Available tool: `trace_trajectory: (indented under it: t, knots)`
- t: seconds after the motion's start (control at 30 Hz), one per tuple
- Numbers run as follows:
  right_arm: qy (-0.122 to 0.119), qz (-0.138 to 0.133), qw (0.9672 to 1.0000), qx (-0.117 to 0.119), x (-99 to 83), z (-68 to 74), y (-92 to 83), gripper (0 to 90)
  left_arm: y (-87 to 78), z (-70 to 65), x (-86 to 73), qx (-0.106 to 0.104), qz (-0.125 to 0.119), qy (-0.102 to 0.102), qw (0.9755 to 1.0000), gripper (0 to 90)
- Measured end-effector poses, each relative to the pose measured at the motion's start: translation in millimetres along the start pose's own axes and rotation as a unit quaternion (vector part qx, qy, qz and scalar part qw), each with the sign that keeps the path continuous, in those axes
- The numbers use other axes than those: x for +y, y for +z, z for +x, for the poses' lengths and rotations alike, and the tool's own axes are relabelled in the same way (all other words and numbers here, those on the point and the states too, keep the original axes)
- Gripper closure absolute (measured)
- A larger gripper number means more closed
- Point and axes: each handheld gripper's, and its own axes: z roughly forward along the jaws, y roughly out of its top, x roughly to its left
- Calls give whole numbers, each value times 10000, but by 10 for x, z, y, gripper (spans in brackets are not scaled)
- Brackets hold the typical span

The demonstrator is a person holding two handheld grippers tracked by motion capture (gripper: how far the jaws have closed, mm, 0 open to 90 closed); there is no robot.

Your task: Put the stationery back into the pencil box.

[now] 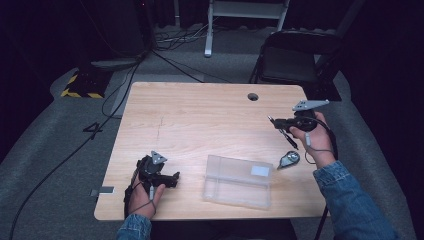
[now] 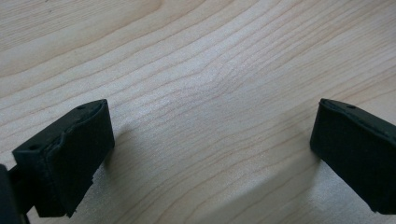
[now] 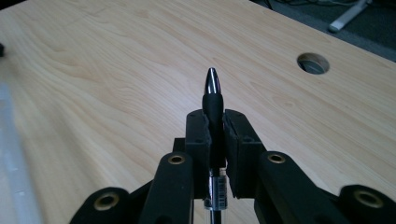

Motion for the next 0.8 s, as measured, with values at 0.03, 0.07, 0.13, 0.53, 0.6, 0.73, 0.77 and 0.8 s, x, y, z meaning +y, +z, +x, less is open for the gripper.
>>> trace_trajectory:
  t: [0.03, 0.07, 0.13, 0.53, 0.6, 0.73, 0.77, 0.8]
  knots:
    - [-49, -37, 10000, 43, 6, 47, -21, 813, 0, 0, 0, 0, -1, -1, 10000, 1]
    - [-49, -37, 10000, 43, 6, 47, -21, 813, 0, 0, 0, 0, -1, -1, 10000, 1]
    - [-121, -174, 9996, 204, 7, 162, -78, 812, 0, 0, 0, 0, 1, -1, 10000, 1]
    - [-612, -465, 9940, 781, -52, 773, -239, 812, 0, 0, 0, 0, 1, 0, 10000, 1]
    - [-667, -475, 9926, 893, -52, 848, -245, 812, 0, 0, 0, 0, 0, -2, 10000, 1]
    - [-711, -460, 9908, 1053, -67, 929, -223, 812, 0, 0, 0, 0, 1, 0, 10000, 1]
    - [-716, -450, 9906, 1074, -74, 940, -215, 812, 0, 0, 0, -1, 1, 0, 10000, 1]
    - [-726, -429, 9905, 1090, -81, 953, -207, 812, 0, 0, 0, -1, 0, -2, 10000, 1]
